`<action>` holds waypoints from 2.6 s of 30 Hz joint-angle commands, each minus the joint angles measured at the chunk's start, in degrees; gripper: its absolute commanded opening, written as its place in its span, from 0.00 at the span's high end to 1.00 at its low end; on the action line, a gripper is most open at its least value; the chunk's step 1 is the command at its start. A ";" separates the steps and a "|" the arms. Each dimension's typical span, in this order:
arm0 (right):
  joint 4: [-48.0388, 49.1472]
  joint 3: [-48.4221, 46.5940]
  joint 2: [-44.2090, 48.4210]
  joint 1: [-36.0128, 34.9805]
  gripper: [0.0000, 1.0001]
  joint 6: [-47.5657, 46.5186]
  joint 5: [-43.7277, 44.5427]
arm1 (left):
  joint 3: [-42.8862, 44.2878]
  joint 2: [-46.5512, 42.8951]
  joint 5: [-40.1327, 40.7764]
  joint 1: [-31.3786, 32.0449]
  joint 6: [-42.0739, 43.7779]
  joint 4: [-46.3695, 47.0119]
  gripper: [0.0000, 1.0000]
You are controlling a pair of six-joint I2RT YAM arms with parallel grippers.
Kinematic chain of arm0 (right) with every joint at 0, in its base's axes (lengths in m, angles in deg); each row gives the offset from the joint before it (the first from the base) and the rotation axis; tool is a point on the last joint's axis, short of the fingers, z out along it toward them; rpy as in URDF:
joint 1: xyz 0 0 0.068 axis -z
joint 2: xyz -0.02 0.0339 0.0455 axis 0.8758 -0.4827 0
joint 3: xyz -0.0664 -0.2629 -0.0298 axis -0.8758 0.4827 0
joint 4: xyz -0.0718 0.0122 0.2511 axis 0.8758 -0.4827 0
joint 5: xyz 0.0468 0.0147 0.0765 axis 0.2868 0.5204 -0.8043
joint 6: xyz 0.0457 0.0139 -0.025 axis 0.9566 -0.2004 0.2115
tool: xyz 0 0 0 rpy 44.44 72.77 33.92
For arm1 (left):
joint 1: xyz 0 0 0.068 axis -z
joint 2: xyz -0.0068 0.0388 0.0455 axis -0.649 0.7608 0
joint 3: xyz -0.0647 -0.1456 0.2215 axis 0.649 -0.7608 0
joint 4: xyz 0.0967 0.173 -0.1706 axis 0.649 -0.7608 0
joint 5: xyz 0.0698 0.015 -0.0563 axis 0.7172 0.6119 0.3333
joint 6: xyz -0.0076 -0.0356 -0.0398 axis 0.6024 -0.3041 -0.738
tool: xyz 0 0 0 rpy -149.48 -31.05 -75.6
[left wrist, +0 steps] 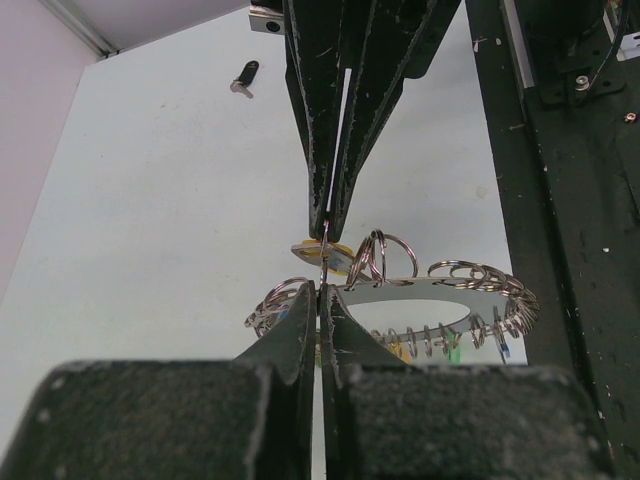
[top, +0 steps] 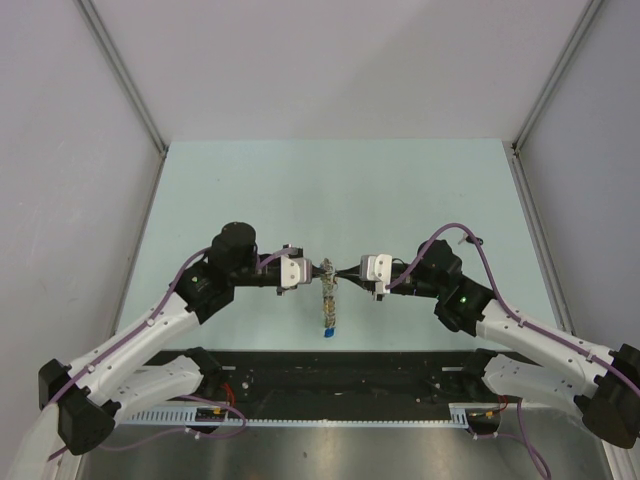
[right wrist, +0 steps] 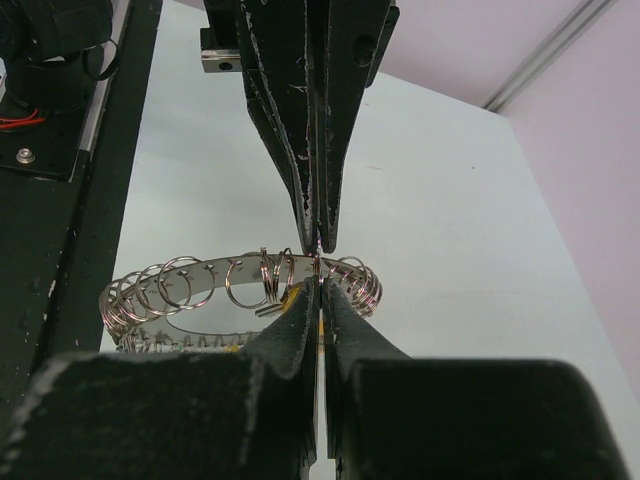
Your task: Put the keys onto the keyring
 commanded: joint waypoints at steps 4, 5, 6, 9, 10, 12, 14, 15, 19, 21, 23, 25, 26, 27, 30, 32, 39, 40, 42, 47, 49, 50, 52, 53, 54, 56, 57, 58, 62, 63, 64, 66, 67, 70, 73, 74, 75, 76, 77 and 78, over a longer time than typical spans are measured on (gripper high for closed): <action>1.90 -0.27 0.71 -0.36 1.00 -0.49 -1.67 | 0.62 -0.89 -0.40 0.38 0.00 4.56 1.00; 1.90 -0.27 0.62 -0.36 1.00 -0.40 -1.67 | 0.54 -0.89 -0.40 0.38 0.00 4.65 1.00; 1.81 -0.45 0.54 -0.44 1.00 -0.40 -1.93 | 0.53 -0.89 -0.49 0.38 -0.18 4.91 1.00; 1.98 -0.36 0.19 -0.36 1.00 -0.22 -2.29 | 0.53 -0.90 -0.49 0.38 -0.44 5.00 1.00; 1.99 -0.45 0.10 -0.36 1.00 -0.22 -2.37 | 0.53 -0.81 -0.49 0.38 -0.44 5.09 1.00; 1.90 -0.62 -0.43 -0.36 1.00 0.04 -2.46 | 0.53 -0.72 -0.66 0.38 -0.62 5.18 1.00; 1.90 -0.80 -0.61 -0.36 1.00 0.04 -2.46 | 0.53 -0.81 -0.84 0.38 -0.70 5.26 1.00; 1.90 -0.89 -0.61 -0.44 1.00 0.13 -2.46 | 0.53 -0.81 -0.84 0.38 -0.71 5.26 1.00; 1.81 -0.89 -0.52 -0.36 1.00 0.39 -2.29 | 0.53 -0.81 -0.84 0.38 -0.79 5.27 1.00; 1.90 -0.80 -0.60 -0.36 1.00 0.48 -2.20 | 0.53 -0.89 -1.10 0.38 -0.97 5.53 1.00; 1.81 -0.80 -0.61 -0.44 1.00 0.57 -1.68 | 0.53 -0.81 -1.02 0.38 -0.97 5.35 1.00; 1.46 -0.80 0.00 -0.36 1.00 0.57 -0.80 | 0.53 -0.98 -0.58 0.38 -0.71 5.18 1.00; 1.02 -0.89 0.18 -0.36 1.00 0.66 -0.45 | 0.45 -1.16 -0.49 0.38 -0.53 5.18 1.00; 0.84 -0.80 0.36 -0.10 1.00 0.74 -0.09 | 0.45 -1.25 -0.23 0.38 -0.53 5.09 1.00; 0.40 -0.89 1.15 -0.01 1.00 0.83 0.26 | 0.36 -1.51 0.39 0.38 0.00 5.00 1.00; 0.23 -0.89 1.33 -0.01 1.00 0.92 0.61 | 0.36 -1.42 0.39 0.38 0.00 4.91 1.00; 0.14 -0.89 1.85 -0.01 1.00 1.10 0.70 | 0.36 -1.51 0.30 0.38 -0.09 4.74 1.00; 0.05 -0.80 1.94 0.08 1.00 1.10 0.53 | 0.45 -1.42 0.39 0.38 -0.09 4.82 1.00; 0.23 -0.80 1.77 0.08 1.00 1.10 0.17 | 0.36 -1.42 0.22 0.38 -0.09 4.83 1.00; 0.93 -0.89 1.06 0.08 1.00 1.45 0.61 | 0.36 -1.34 -0.22 0.38 -0.09 4.83 1.00; 1.37 -0.89 0.63 0.08 1.00 1.80 0.96 | 0.36 -1.25 -0.49 0.38 -0.18 4.91 1.00; 1.46 -0.89 0.54 0.17 1.00 1.97 1.14 | 0.45 -1.25 -0.57 0.38 0.00 4.83 1.00; 1.72 -0.80 0.36 0.17 1.00 2.15 1.14 | 0.36 -1.25 -0.84 0.38 0.00 4.83 1.00; 1.72 -0.80 0.36 0.26 1.00 2.15 1.05 | 0.36 -1.33 -0.75 0.38 0.00 4.83 1.00; 1.72 -0.80 0.36 0.17 1.00 2.32 1.05 | 0.36 -1.33 -0.75 0.38 0.00 4.83 1.00; 1.90 -0.80 0.36 0.17 1.00 2.33 1.05 | 0.36 -1.25 -0.84 0.38 0.00 4.83 1.00; 1.90 -0.80 0.36 0.17 1.00 2.33 0.97 | 0.36 -1.25 -0.84 0.38 -0.09 4.91 1.00; 1.90 -0.80 0.19 0.17 1.00 2.33 0.96 | 0.45 -1.25 -0.93 0.47 -0.09 4.83 1.00; 2.34 -0.80 0.01 0.26 1.00 2.50 0.88 | 0.36 -1.25 -1.01 0.38 -0.09 4.91 1.00; 2.25 -0.80 -0.17 0.26 1.00 2.50 0.88 | 0.45 -1.16 -1.10 0.38 0.00 4.91 1.00; 2.34 -0.80 -0.08 0.26 1.00 2.50 0.88 | 0.36 -1.25 -1.10 0.38 -0.18 4.91 1.00; 2.43 -0.89 -0.17 0.26 1.00 2.59 0.79 | 0.45 -1.25 -1.10 0.38 -0.18 5.09 1.00; 2.43 -0.89 -0.25 0.26 1.00 2.59 0.79 | 0.45 -1.25 -1.10 0.38 -0.18 5.00 1.00; 2.43 -0.89 -0.17 0.26 1.00 2.59 0.61 | 0.45 -1.16 -1.10 0.38 -0.27 5.00 1.00; 2.69 -0.80 -0.34 0.26 1.00 2.68 0.53 | 0.36 -1.25 -1.19 0.47 -0.27 5.00 1.00; 2.69 -0.80 -0.34 0.26 1.00 2.85 0.53 | 0.45 -1.25 -1.28 0.38 -0.27 5.00 1.00; 2.86 -0.80 -0.43 0.17 1.00 2.77 0.53 | 0.45 -1.25 -1.37 0.38 -0.27 5.09 1.00; 2.95 -0.80 -0.52 0.26 1.00 2.94 0.44 | 0.53 -1.16 -1.45 0.38 -0.35 5.00 1.00; 3.04 -0.89 -0.61 0.17 1.00 3.12 0.44 | 0.53 -0.98 -1.63 0.38 -0.35 5.00 1.00; 3.21 -0.89 -0.52 0.26 1.00 3.12 0.26 | 0.53 -0.98 -1.80 0.38 -0.44 4.91 1.00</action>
